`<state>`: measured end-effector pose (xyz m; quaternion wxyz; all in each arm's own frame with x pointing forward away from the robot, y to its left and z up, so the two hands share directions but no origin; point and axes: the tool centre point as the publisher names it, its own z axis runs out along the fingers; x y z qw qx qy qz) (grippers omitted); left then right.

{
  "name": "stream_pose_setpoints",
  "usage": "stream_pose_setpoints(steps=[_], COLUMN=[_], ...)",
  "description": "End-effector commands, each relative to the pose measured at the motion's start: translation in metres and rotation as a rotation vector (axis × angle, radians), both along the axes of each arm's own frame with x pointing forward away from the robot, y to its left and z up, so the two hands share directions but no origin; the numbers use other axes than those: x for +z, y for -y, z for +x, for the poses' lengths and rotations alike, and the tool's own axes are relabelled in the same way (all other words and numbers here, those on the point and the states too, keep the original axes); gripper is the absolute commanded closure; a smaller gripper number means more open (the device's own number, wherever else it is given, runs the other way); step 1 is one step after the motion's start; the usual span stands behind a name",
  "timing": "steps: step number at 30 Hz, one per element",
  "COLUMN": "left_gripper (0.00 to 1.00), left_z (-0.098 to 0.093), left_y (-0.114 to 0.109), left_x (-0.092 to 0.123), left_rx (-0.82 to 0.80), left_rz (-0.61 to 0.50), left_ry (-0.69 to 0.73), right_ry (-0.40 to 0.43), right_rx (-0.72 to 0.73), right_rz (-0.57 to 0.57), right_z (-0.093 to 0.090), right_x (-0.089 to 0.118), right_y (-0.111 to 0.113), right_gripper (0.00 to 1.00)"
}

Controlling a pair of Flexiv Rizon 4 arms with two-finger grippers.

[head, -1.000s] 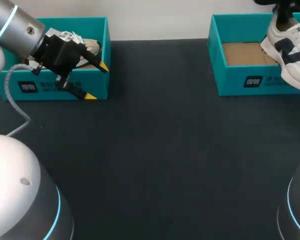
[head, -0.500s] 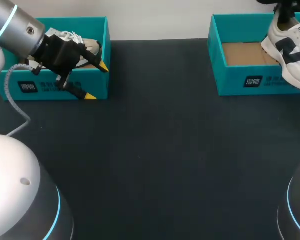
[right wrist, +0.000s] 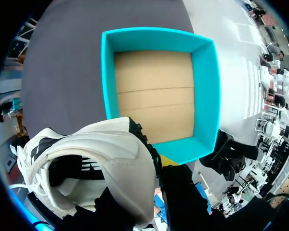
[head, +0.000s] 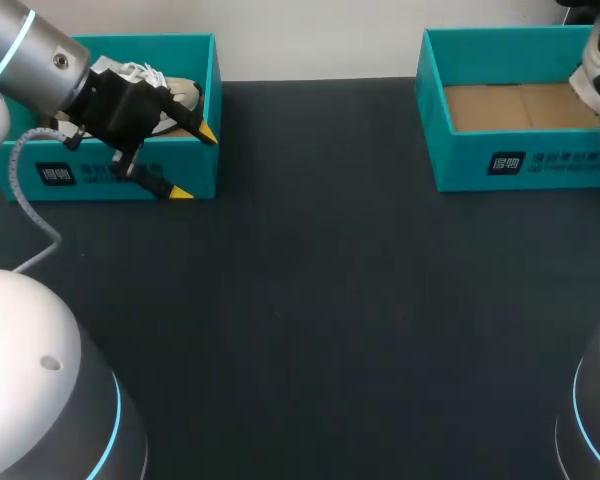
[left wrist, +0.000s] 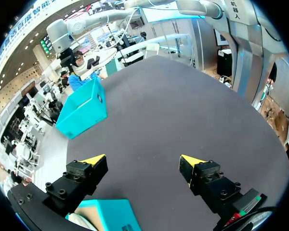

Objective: Take the shoe out of the shoebox, open the shoe tongue, remove and reinsert the insole, then place the shoe into the shoebox

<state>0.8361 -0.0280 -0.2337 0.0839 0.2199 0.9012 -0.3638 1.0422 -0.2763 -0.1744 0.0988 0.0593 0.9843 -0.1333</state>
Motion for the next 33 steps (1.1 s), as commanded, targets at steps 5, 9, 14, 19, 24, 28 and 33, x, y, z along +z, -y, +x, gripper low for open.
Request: stream_pose_setpoints(steps=[5, 9, 14, 19, 24, 28, 33], left_gripper=[0.00, 0.00, 0.00, 0.00, 0.00, 0.00, 0.00], left_z=[-0.001, -0.001, -0.001, -0.001, -0.001, -0.001, -0.001], left_y=[-0.001, -0.001, -0.001, -0.001, -0.001, -0.001, -0.001], left_x=[0.000, 0.000, 0.000, 0.000, 0.000, 0.000, 0.000], left_rx=[0.000, 0.000, 0.000, 0.000, 0.000, 0.000, 0.000], left_rz=[0.003, 0.003, 0.003, 0.003, 0.003, 0.003, 0.003], left_ry=[0.001, 0.001, 0.001, 0.001, 0.001, 0.001, 0.001], right_ry=[-0.027, 0.005, 0.074, 0.150, 0.156, 0.109, 0.102], right_rx=[-0.067, -0.222, -0.568, -0.915, -1.112, -1.228, -1.386], right_rz=[0.000, 0.026, 0.076, 0.194, 0.211, 0.195, 0.219], right_z=[0.033, 0.032, 0.024, 0.014, 0.012, 0.010, 0.014], right_x=[-0.015, -0.017, -0.015, -0.012, -0.008, -0.009, -0.010], right_y=[0.040, 0.050, 0.055, 0.064, 0.069, 0.071, 0.065], right_gripper=[1.00, 1.00, 1.00, 1.00, 1.00, 1.00, 1.00])
